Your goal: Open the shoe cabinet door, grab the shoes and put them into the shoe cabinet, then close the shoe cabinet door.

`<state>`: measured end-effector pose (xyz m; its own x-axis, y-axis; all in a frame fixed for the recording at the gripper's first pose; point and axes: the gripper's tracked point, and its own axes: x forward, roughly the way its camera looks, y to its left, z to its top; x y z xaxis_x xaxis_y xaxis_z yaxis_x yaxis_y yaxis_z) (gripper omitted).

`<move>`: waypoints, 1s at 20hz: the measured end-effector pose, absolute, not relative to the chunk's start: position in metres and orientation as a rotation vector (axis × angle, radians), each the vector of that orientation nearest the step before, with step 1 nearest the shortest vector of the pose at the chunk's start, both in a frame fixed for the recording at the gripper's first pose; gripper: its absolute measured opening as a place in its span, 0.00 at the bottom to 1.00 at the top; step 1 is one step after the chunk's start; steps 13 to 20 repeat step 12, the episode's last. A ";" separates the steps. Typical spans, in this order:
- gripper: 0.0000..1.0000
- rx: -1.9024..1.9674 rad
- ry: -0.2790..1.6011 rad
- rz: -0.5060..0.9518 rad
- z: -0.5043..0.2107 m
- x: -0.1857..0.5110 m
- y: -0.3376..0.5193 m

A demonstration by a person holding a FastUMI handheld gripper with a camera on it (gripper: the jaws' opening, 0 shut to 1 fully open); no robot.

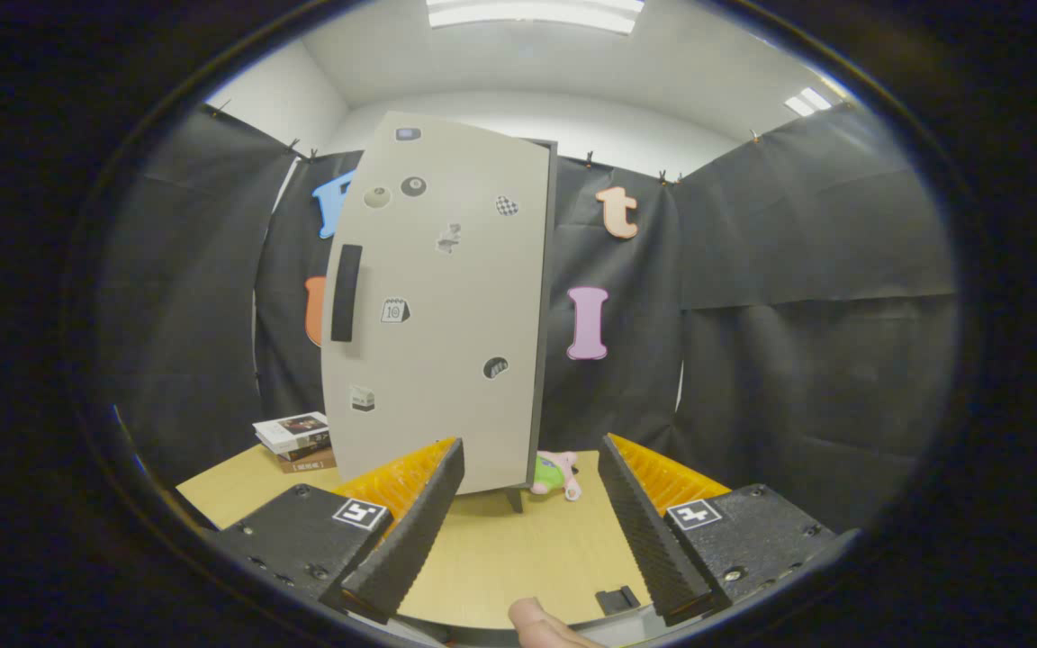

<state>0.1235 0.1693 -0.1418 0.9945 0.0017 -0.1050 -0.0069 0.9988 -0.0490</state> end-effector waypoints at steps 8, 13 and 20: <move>0.98 -0.075 0.040 0.021 -0.101 0.079 0.175; 0.98 -0.087 0.027 0.018 -0.096 0.074 0.175; 0.98 -0.087 0.027 0.018 -0.096 0.074 0.175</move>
